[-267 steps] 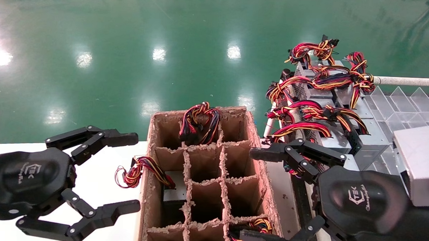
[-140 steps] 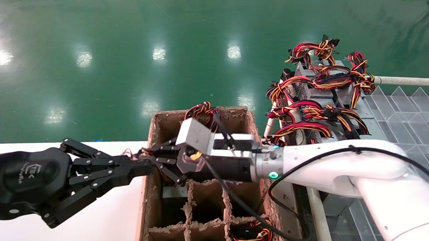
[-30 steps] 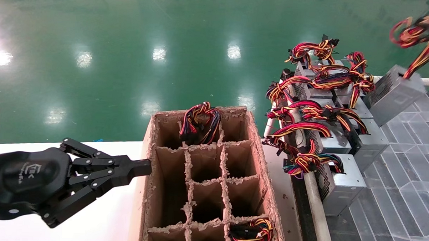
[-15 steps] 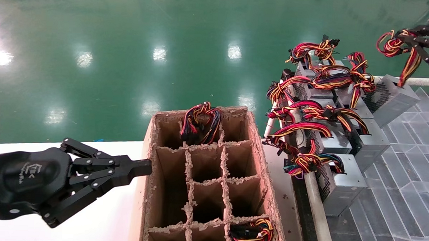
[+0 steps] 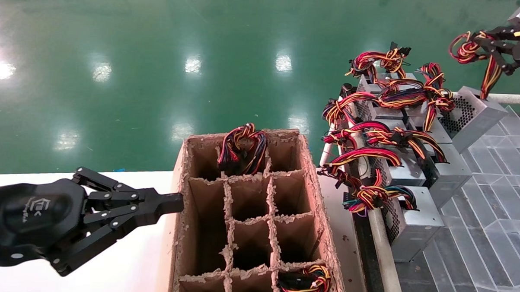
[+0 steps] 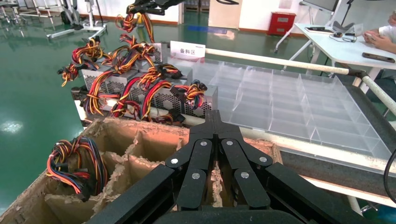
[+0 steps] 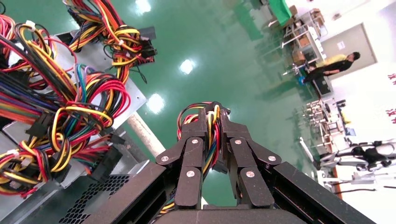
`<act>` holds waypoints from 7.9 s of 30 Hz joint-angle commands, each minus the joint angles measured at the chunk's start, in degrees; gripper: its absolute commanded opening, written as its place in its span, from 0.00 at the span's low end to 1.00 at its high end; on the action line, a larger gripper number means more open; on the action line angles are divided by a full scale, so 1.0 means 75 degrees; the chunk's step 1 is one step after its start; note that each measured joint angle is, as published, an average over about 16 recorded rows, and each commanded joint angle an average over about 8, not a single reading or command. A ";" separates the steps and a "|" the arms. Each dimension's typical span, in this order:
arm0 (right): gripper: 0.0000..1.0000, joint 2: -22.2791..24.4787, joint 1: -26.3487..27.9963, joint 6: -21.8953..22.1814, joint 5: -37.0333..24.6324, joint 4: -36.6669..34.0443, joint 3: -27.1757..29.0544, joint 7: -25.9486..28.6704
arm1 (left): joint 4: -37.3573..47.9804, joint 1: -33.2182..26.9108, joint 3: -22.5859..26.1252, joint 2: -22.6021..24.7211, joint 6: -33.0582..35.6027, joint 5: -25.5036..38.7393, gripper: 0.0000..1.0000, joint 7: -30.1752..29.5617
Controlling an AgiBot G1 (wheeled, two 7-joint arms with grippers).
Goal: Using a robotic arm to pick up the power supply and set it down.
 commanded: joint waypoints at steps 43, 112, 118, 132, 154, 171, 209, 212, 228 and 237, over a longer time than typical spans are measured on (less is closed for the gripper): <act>0.00 -0.0145 0.0563 0.0456 0.0179 -0.1263 0.0147 -0.1320 | 0.0000 0.0000 0.0000 0.0000 0.0000 0.0000 0.00 0.0000; 0.00 -0.0569 -0.0083 0.0955 0.1036 -0.1151 0.0746 -0.2574 | 0.0000 0.0000 0.0000 0.0000 0.0000 0.0000 0.00 0.0000; 0.00 -0.0667 -0.0344 0.0706 0.1246 -0.1048 0.0885 -0.2856 | 0.0000 0.0000 0.0000 0.0000 0.0000 0.0000 0.00 0.0000; 0.00 -0.0787 -0.0455 0.0366 0.1155 -0.1198 0.0813 -0.2915 | 0.0000 0.0000 0.0000 0.0000 0.0000 0.0000 0.00 0.0000; 1.00 -0.0804 -0.0182 0.0240 0.0880 -0.1486 0.0623 -0.2427 | 0.0000 0.0000 0.0000 0.0000 0.0000 0.0000 0.00 0.0000; 1.00 -0.0317 -0.0583 -0.0416 0.2029 -0.0526 0.1340 -0.3193 | 0.0000 0.0000 0.0000 0.0000 0.0000 0.0000 0.00 0.0000; 1.00 0.1012 -0.4730 -0.3294 0.4985 0.5180 0.1592 0.2098 | 0.0000 0.0000 0.0000 0.0000 0.0000 0.0000 1.00 0.0000; 1.00 0.1119 -0.5061 -0.3523 0.5221 0.5635 0.1612 0.2520 | 0.0000 0.0000 0.0000 0.0000 0.0000 0.0000 1.00 0.0000; 1.00 0.1673 -0.6789 -0.4716 0.6453 0.8012 0.1719 0.4715 | 0.0000 0.0000 0.0000 0.0000 0.0000 0.0000 1.00 0.0000; 1.00 0.1817 -0.7228 -0.5021 0.6784 0.8611 0.1751 0.5167 | 0.0002 0.0002 -0.0001 -0.0001 -0.0004 -0.0001 1.00 0.0000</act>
